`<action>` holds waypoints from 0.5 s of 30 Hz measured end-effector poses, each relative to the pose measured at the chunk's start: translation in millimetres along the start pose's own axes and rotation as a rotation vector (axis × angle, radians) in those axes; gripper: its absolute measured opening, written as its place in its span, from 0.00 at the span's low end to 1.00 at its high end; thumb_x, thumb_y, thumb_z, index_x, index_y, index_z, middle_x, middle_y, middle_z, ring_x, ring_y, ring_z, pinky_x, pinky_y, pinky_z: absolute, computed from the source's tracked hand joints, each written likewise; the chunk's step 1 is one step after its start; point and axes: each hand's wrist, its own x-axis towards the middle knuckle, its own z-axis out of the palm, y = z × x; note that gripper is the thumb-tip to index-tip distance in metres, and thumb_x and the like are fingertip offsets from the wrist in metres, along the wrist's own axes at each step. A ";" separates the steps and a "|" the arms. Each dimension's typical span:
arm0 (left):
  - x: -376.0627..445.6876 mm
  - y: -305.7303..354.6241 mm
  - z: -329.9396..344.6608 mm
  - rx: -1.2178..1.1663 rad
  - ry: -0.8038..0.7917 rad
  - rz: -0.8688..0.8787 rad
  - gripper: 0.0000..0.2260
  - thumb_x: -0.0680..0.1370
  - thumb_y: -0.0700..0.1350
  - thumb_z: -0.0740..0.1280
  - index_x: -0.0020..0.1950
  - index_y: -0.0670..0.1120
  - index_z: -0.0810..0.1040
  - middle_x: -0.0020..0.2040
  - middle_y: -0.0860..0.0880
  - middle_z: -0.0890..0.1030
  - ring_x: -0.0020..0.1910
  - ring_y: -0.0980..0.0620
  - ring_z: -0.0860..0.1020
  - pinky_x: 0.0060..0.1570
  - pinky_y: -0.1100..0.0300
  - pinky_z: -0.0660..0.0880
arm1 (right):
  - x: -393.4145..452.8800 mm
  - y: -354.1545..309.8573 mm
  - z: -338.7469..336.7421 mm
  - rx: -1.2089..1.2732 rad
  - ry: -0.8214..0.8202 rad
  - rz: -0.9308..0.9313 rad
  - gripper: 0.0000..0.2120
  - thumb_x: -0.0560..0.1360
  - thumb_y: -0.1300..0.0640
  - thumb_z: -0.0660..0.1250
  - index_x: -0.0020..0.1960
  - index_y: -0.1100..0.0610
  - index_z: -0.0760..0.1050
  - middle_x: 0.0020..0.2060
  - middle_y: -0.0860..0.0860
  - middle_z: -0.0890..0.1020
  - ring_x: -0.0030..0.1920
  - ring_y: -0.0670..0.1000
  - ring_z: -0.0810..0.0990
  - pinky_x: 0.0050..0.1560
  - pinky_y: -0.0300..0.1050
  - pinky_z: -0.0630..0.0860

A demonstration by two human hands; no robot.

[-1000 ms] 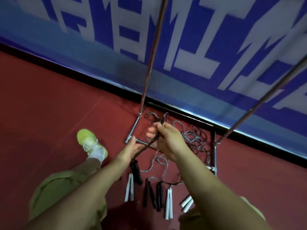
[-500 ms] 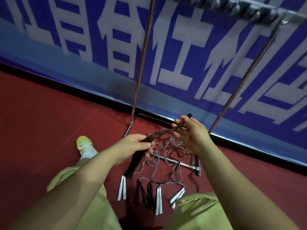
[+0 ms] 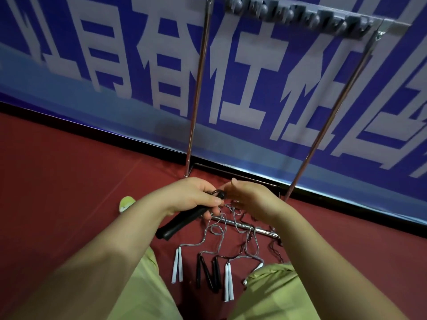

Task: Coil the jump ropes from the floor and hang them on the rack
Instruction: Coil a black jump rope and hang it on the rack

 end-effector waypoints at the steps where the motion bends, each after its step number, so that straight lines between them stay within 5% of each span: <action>1: -2.5 1.0 -1.7 -0.003 -0.004 -0.008 0.05 0.78 0.37 0.65 0.44 0.43 0.78 0.33 0.51 0.83 0.29 0.57 0.78 0.37 0.64 0.75 | 0.3 1.6 0.5 -0.023 -0.021 -0.014 0.18 0.75 0.40 0.63 0.48 0.54 0.80 0.48 0.50 0.84 0.52 0.49 0.81 0.60 0.48 0.70; 4: -12.5 2.6 -2.8 -0.122 -0.050 -0.012 0.02 0.75 0.39 0.68 0.47 0.42 0.78 0.35 0.48 0.84 0.29 0.55 0.79 0.31 0.66 0.73 | -1.0 1.9 4.8 -0.026 -0.057 -0.076 0.16 0.73 0.41 0.64 0.40 0.54 0.77 0.37 0.52 0.78 0.39 0.52 0.75 0.46 0.47 0.69; 8: -24.6 -8.6 12.7 -0.406 -0.203 -0.076 0.16 0.66 0.46 0.72 0.50 0.39 0.79 0.36 0.42 0.83 0.27 0.51 0.79 0.29 0.64 0.75 | -1.7 -4.7 4.3 0.064 0.050 -0.162 0.17 0.70 0.40 0.65 0.29 0.49 0.69 0.27 0.49 0.69 0.28 0.49 0.68 0.32 0.45 0.61; 12: -26.1 -11.5 33.8 -0.607 -0.228 -0.084 0.09 0.70 0.42 0.64 0.47 0.39 0.77 0.30 0.47 0.79 0.26 0.52 0.78 0.28 0.59 0.78 | -5.3 -5.2 -0.2 0.028 0.108 -0.161 0.20 0.73 0.41 0.61 0.28 0.49 0.63 0.25 0.48 0.64 0.25 0.48 0.63 0.30 0.43 0.60; 15: -20.4 -7.2 38.4 -0.715 -0.213 -0.010 0.07 0.71 0.41 0.64 0.47 0.41 0.75 0.31 0.49 0.73 0.24 0.56 0.72 0.28 0.58 0.77 | -9.4 -3.9 -0.3 0.030 0.096 -0.094 0.28 0.71 0.29 0.54 0.31 0.54 0.67 0.28 0.54 0.69 0.28 0.52 0.66 0.33 0.46 0.61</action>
